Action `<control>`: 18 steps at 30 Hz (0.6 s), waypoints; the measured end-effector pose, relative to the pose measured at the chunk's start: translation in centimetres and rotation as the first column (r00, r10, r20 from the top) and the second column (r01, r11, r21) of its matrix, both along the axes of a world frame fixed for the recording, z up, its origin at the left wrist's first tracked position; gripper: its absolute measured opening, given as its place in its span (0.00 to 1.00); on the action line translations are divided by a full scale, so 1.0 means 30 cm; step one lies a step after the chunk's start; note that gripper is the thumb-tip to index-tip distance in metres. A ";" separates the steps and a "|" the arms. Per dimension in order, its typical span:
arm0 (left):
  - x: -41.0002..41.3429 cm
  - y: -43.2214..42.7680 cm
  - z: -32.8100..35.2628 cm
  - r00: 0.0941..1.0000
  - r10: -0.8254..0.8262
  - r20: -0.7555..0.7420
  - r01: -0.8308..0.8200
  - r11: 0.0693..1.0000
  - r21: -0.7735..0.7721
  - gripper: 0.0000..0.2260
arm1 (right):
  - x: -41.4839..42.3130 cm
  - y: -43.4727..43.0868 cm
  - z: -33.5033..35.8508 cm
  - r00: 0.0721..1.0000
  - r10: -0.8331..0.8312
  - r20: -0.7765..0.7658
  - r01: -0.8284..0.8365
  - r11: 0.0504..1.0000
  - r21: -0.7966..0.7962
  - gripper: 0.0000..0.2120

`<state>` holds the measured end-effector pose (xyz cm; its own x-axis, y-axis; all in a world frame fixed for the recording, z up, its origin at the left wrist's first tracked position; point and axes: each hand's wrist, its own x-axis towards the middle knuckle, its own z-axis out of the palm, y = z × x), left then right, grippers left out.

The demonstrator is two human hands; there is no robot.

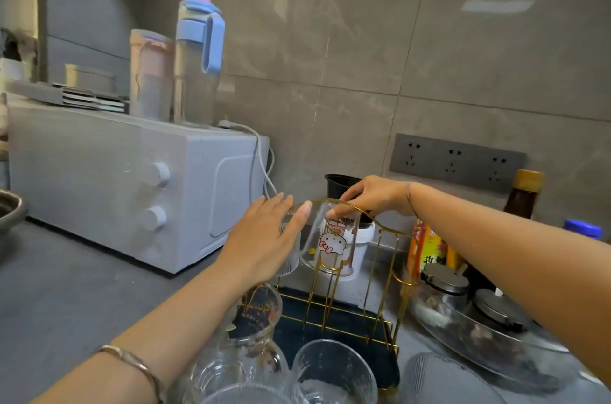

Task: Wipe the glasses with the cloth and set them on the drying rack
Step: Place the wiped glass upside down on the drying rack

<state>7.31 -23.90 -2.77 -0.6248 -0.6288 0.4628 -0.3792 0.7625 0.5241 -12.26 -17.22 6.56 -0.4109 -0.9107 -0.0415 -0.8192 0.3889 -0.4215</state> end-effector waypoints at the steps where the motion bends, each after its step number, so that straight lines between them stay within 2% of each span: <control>1: -0.001 -0.003 0.001 1.000 -0.003 -0.002 0.003 1.000 -0.005 0.41 | -0.005 -0.002 -0.013 1.000 0.008 0.009 -0.008 1.000 0.003 0.25; 5: -0.001 -0.005 -0.001 1.000 0.001 -0.003 -0.001 1.000 -0.010 0.41 | -0.007 -0.004 -0.050 0.997 0.063 0.048 -0.062 0.998 -0.021 0.36; 11: -0.001 0.001 -0.002 1.000 0.010 -0.005 -0.010 1.000 -0.015 0.41 | -0.016 -0.006 -0.075 0.988 0.084 0.131 -0.086 0.996 0.008 0.25; 14: -0.003 -0.005 -0.004 1.000 0.008 -0.015 -0.008 1.000 -0.016 0.42 | -0.020 -0.013 -0.096 0.988 0.095 0.124 -0.097 0.995 0.008 0.19; 18: -0.003 -0.004 -0.005 1.000 0.013 -0.014 -0.013 1.000 -0.027 0.41 | -0.017 -0.024 -0.110 0.991 0.124 0.042 -0.123 0.992 -0.029 0.21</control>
<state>7.23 -24.04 -2.92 -0.6101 -0.6239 0.4884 -0.3816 0.7716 0.5090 -12.76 -17.94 3.27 -0.2939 -0.9553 -0.0320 -0.8410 0.2744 -0.4662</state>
